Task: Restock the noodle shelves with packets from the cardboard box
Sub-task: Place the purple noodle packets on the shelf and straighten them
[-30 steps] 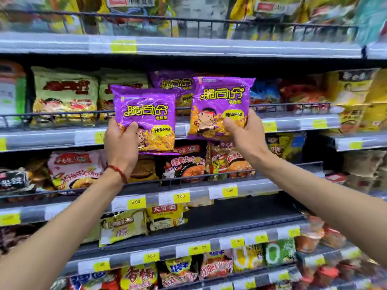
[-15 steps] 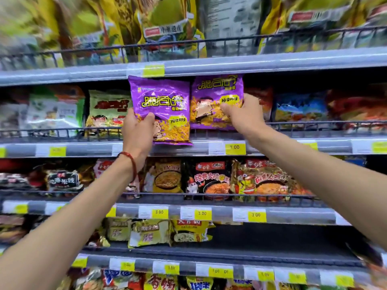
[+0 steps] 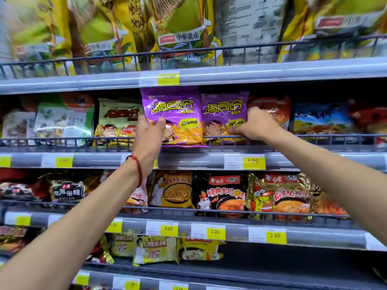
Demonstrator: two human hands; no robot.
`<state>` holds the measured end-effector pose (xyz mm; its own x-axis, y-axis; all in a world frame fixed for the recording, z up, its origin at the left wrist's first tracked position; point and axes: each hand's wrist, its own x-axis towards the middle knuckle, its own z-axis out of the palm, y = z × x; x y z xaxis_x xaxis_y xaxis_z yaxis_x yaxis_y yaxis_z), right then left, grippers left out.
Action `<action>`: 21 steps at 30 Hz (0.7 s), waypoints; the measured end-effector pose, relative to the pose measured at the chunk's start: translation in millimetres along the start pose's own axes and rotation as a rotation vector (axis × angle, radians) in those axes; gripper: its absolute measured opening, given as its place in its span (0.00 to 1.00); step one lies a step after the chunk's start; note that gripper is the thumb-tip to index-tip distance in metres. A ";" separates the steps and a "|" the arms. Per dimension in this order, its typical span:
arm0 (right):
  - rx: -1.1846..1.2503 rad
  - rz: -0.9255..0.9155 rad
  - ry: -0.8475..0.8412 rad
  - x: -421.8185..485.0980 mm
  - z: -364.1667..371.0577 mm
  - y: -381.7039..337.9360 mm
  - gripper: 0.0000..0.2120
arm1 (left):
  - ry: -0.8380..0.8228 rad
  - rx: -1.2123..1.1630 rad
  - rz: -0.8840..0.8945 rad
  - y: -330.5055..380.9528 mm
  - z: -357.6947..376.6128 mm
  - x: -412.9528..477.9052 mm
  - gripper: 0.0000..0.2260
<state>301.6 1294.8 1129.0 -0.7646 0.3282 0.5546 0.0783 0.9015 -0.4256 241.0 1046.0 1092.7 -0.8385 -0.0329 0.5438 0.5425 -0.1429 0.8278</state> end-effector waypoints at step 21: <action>-0.346 -0.503 0.262 -71.2 -27.3 23.2 0.09 | -0.184 0.137 -0.065 20.2 95.2 16.9 0.14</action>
<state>375.4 1300.0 1099.2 -0.5839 -0.1384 0.7999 -0.0133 0.9869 0.1610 242.6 1136.8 1131.7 -0.8556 0.1549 0.4939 0.4995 -0.0028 0.8663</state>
